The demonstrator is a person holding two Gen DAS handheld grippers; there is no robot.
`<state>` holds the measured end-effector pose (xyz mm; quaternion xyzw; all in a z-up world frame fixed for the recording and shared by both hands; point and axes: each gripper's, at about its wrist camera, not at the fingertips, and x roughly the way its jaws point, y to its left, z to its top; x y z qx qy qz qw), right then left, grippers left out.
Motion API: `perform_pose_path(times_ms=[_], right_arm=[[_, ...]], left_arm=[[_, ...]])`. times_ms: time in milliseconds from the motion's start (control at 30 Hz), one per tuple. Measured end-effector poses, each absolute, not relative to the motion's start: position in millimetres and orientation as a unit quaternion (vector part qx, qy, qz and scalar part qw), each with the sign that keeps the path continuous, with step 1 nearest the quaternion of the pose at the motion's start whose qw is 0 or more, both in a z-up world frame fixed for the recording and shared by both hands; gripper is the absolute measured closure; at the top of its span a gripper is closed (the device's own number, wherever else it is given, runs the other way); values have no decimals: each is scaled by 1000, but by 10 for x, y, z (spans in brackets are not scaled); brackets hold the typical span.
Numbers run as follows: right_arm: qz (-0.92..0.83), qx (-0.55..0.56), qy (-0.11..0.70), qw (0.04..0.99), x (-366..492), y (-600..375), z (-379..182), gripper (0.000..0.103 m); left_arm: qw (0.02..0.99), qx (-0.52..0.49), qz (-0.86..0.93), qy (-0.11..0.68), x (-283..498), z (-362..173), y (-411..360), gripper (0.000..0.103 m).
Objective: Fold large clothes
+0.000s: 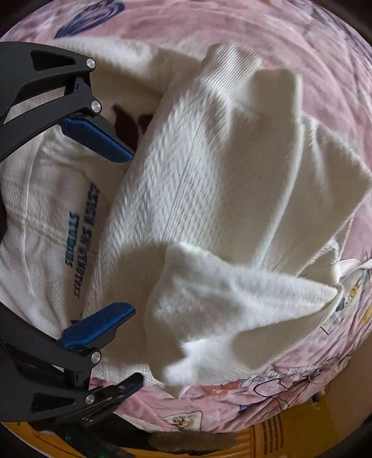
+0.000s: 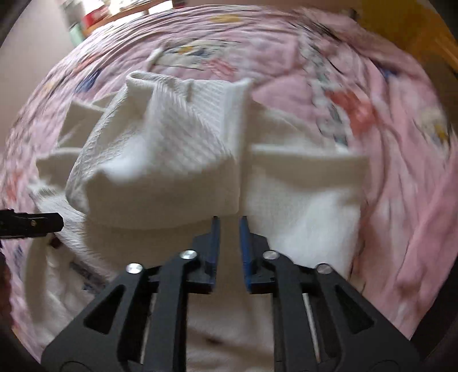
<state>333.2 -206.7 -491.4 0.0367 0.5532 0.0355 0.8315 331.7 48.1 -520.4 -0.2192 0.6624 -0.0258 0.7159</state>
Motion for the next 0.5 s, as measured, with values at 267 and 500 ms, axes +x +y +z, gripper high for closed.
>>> perform_pose_path(times_ms=[267,500], right_arm=[[41,365,532,763,3418,-2487,-4996,34],[37,348,564,748,3946,-2119,-5306,81]], left_arm=[[750,-165,-26,640,3803,-4847,612,8],[721,-124,48,680,4218,-5273,555,8]])
